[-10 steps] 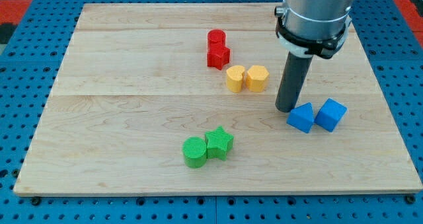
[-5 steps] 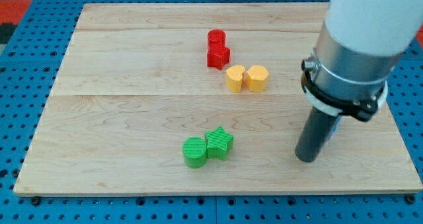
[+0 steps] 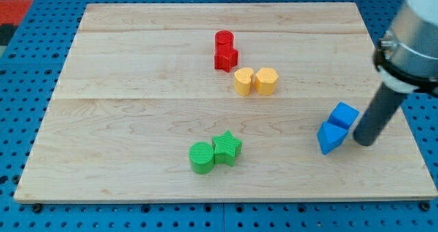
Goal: Push the blue blocks together
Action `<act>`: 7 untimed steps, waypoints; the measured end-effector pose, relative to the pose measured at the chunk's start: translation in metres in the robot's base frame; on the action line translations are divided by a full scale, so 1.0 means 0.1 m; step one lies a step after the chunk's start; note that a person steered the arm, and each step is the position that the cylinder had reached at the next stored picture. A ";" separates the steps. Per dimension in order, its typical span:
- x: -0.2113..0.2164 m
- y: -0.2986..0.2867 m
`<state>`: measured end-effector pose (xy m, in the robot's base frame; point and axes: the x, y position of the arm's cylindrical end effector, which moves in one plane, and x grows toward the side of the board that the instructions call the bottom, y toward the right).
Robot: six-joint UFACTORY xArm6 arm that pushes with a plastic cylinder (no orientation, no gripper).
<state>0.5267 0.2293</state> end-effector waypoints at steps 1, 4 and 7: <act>-0.23 -0.15; -0.71 -0.13; -0.34 -0.44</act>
